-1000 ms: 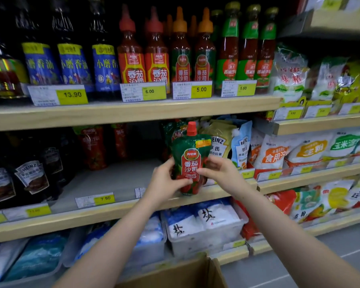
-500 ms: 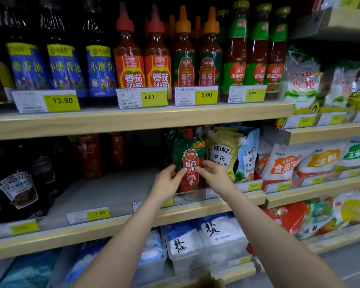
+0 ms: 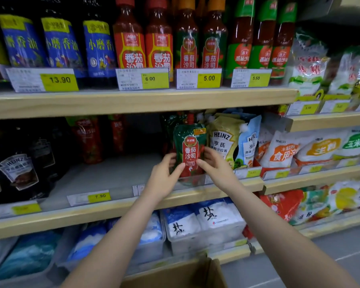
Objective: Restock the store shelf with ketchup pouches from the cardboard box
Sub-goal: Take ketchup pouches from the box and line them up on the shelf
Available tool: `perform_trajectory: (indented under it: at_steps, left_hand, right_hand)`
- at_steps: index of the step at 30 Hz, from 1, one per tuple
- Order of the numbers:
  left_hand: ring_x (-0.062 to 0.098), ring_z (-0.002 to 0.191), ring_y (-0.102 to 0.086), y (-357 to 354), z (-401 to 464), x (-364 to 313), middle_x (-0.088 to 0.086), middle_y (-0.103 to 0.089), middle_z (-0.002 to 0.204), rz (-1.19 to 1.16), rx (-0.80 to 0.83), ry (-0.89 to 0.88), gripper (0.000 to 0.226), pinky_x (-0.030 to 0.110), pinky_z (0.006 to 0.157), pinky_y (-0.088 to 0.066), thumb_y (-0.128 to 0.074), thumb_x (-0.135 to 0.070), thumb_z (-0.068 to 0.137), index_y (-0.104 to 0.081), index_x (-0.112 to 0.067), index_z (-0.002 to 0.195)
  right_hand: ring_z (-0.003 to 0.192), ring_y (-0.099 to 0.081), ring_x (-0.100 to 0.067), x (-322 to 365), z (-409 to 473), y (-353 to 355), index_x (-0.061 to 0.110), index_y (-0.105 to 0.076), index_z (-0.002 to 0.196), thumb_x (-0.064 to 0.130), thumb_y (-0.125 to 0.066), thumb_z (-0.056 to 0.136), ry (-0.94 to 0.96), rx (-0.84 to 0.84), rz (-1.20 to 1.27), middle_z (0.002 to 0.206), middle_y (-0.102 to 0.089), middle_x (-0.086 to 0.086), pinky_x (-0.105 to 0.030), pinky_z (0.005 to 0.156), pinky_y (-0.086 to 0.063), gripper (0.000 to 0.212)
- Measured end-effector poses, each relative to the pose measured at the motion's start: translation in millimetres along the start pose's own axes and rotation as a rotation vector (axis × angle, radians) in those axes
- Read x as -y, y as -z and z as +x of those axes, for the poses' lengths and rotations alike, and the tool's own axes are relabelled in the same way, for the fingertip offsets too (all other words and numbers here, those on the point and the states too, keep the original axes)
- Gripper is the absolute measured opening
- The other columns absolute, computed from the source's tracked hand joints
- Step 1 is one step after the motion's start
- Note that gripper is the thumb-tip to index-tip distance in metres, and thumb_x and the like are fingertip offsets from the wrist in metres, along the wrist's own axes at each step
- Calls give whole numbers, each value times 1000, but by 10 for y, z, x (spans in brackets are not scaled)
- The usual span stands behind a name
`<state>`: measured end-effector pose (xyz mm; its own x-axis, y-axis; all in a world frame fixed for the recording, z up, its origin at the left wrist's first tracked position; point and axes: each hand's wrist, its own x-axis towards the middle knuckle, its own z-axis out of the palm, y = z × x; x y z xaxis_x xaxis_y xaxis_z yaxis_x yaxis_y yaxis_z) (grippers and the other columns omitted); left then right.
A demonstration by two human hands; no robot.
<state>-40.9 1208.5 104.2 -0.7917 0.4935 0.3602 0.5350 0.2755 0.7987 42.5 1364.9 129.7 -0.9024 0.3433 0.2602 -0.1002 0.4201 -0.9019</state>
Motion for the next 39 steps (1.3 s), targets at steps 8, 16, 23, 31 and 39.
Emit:
perform_trajectory:
  at_steps: [8,16,23,31,39]
  left_hand:
    - [-8,111,-52,-134,-1152,344,-24,-57,117,-27,71,-126,33,9,89,-41,-53,-38,87,-49,-38,120]
    - [-9,101,-56,-681,-2128,1165,-26,-60,106,-26,453,60,31,14,86,-48,-57,-29,88,-51,-51,109]
    - [-8,97,-56,-1021,-2508,1715,-12,-63,105,54,573,177,29,27,90,-51,-61,-25,87,-57,-25,116]
    - [14,108,-55,-1221,-2683,2063,-1,-57,118,232,716,262,36,24,89,-44,-58,-31,90,-53,-18,124]
    - [20,96,-62,-1525,-2613,2099,6,-65,108,192,605,444,35,32,86,-51,-68,-23,83,-61,-13,116]
  right_hand:
    - [130,-38,-7,-520,-1025,78,25,-29,142,33,-53,90,-1,94,-273,144,-40,6,-30,105,-38,58]
    - [130,-40,-11,-1337,-2098,14,27,-33,139,38,-51,90,-228,123,-426,143,-41,5,-30,107,-35,54]
    - [125,-42,-6,-1810,-2760,-254,41,-27,136,36,-49,92,-380,176,-483,142,-40,8,-12,96,-27,50]
    - [122,-50,-12,-1929,-2886,-424,40,-15,143,30,-54,90,-439,157,-421,142,-44,5,-22,101,-38,66]
    - [119,-53,-16,-1950,-2883,-426,45,-11,141,29,-52,91,-442,163,-421,140,-47,1,-32,103,-43,67]
